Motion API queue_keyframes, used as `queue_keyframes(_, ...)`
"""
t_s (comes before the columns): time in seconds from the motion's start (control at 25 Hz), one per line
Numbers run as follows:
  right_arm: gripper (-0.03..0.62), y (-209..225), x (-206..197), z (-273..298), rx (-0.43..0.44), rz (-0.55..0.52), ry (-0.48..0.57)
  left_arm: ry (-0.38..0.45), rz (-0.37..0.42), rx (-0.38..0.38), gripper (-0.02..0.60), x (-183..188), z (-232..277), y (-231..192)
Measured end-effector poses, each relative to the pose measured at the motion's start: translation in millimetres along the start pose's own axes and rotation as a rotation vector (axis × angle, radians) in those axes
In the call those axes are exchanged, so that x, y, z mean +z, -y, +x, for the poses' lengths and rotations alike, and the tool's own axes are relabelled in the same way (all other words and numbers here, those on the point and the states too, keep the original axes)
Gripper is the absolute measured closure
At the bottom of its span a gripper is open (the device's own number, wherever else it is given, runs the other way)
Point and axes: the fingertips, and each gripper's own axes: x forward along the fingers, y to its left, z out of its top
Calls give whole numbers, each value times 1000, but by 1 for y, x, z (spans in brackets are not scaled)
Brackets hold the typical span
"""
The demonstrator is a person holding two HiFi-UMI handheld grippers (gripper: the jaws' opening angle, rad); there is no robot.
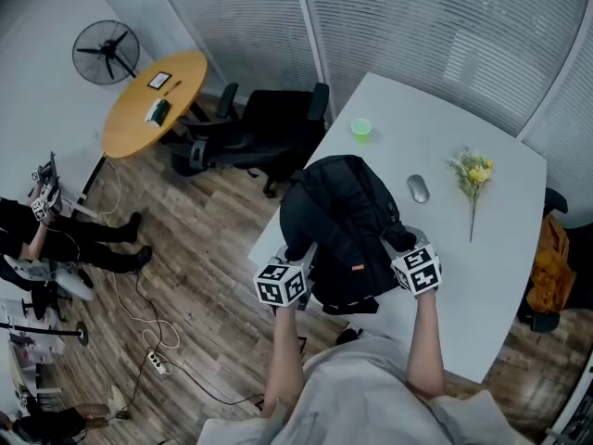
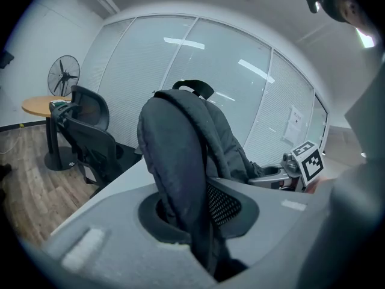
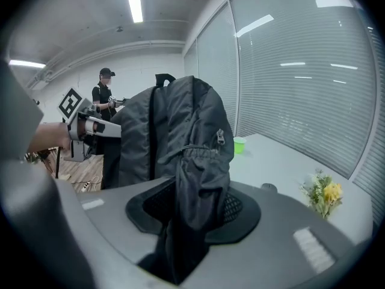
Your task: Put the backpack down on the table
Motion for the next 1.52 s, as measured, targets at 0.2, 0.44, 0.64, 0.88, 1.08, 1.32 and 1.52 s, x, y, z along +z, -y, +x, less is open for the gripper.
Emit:
queue_keyframes(0.2, 456, 3, -19, 12, 1, 11, -34, -37, -32, -2, 512, -15, 9, -6)
queue_keyframes(0.44, 453, 16, -27, 29, -5, 19, -67, -56, -75, -9, 511, -24, 28, -13)
queue_keyframes(0.64, 453, 31, -27, 47, 9, -10, -112, -87, -135, -2, 511, -37, 45, -25)
queue_keyframes(0.88, 454, 59, -36, 73, 36, -57, -190, -134, -196, -3, 508, -58, 76, -32)
queue_keyframes(1.08, 456, 72, -59, 94, 51, -12, -237, -195, -192, 24, 506, -74, 96, -50)
queue_keyframes(1.32, 448, 84, -80, 121, 64, 42, -277, -264, -152, 115, 488, -98, 108, -77)
queue_keyframes(1.52, 416, 95, -92, 137, 38, 99, -320, -314, -154, 160, 459, -114, 114, -96)
